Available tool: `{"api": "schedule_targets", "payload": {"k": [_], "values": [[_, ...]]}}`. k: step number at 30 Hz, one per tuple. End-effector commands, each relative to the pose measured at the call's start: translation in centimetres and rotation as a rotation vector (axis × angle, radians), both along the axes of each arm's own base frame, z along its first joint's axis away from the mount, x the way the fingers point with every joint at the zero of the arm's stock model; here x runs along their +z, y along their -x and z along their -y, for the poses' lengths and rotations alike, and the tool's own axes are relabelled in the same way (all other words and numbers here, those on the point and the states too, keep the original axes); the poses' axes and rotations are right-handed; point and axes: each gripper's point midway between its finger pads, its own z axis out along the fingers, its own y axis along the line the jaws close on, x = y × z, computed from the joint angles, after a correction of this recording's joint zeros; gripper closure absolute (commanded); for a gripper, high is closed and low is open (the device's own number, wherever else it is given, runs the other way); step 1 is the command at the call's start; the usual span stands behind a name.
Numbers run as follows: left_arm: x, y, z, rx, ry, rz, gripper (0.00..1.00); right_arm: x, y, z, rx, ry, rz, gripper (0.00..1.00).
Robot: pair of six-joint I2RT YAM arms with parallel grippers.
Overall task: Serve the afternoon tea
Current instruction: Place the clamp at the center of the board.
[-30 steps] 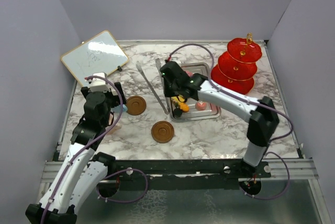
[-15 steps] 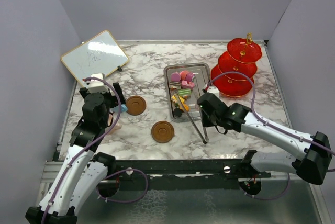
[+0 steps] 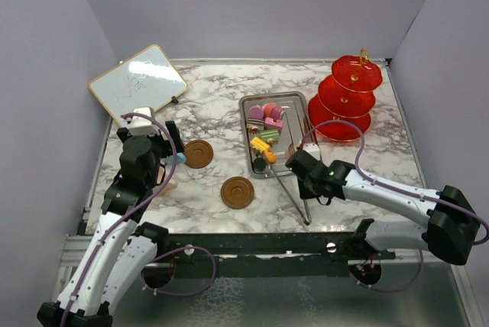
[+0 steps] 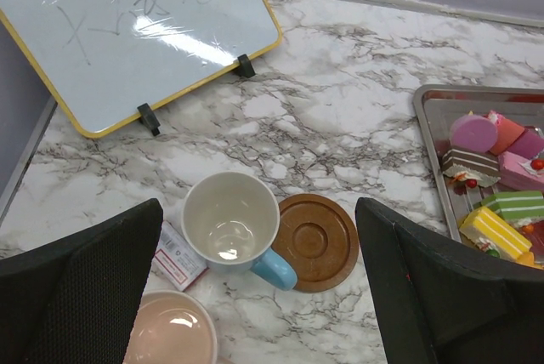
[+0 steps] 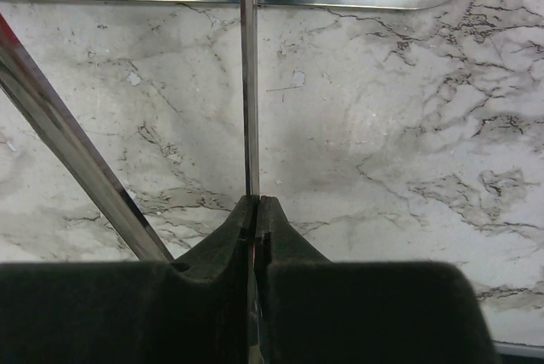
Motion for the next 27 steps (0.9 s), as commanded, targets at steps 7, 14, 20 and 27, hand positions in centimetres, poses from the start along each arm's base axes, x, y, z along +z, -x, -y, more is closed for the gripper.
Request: {"api": "schedule_targets", "payload": {"k": [7,14,20,27], "values": [[0.7,0.2,0.5,-0.031,0.028,0.029,0.01,-1.9,0.3,-1.5,0.077,-0.030,-0.029,0.90],[0.7,0.2,0.8,-0.043,0.034,0.023,0.01,-1.5,0.6,-2.3,0.111,-0.053,-0.059,0.79],[0.5,0.1,1.0,-0.055,0.036,0.016,0.01,0.7,0.9,-3.1,0.139,-0.094,-0.069,0.55],[0.6,0.2,1.1,-0.061,0.040,0.016,0.01,2.9,1.9,-4.0,0.238,-0.142,-0.099,0.15]]}}
